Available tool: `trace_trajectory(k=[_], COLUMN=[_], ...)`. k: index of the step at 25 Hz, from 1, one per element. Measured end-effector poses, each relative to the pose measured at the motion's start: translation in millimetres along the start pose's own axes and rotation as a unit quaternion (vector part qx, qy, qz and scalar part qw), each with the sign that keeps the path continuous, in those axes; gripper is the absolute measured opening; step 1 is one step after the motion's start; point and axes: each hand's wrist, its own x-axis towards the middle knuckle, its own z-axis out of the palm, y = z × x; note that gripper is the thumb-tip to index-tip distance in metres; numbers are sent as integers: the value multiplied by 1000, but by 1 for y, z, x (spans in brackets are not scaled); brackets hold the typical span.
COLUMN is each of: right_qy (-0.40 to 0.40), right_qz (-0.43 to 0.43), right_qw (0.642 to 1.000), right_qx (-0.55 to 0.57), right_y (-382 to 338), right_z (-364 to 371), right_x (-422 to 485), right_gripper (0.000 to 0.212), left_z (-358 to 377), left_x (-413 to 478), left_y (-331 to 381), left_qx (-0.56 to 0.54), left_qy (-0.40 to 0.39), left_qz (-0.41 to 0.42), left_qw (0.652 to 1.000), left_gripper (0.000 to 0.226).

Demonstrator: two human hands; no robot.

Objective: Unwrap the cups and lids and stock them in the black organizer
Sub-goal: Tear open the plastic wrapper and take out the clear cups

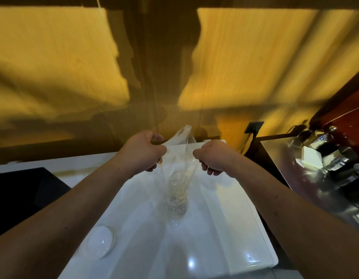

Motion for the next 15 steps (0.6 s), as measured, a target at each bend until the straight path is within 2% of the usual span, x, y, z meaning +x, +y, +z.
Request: trace_trajectory(k=[5, 7, 9, 10, 12, 13, 15], right_qy=[42, 122, 198, 180, 53, -26, -166], right_qz=[-5, -83, -216, -266, -290, -267, -200], right_qw=[991, 970, 932, 922, 924, 922, 897], right_qx=[-127, -195, -215, -216, -242, -279, -358], right_y=[3, 0, -13, -23, -39, -45, -51], right_z=[-21, -23, -15, -9, 5, 13, 28], right_x=[-12, -23, -37, -42, -39, -31, -13], right_gripper=[38, 36, 24, 19, 10, 16, 24], left_z=[0, 3, 7, 8, 10, 11, 11], left_x=[-3, -4, -4, -4, -3, -3, -5], left_y=[2, 4, 6, 7, 8, 8, 8], left_qx=[-8, 12, 26, 28, 36, 42, 45], left_qy=[14, 3, 1, 1, -1, -1, -3], left_qz=[18, 29, 37, 37, 38, 40, 38], left_qw=[1000, 999, 999, 999, 999, 998, 998], left_gripper=[26, 28, 30, 31, 32, 32, 32])
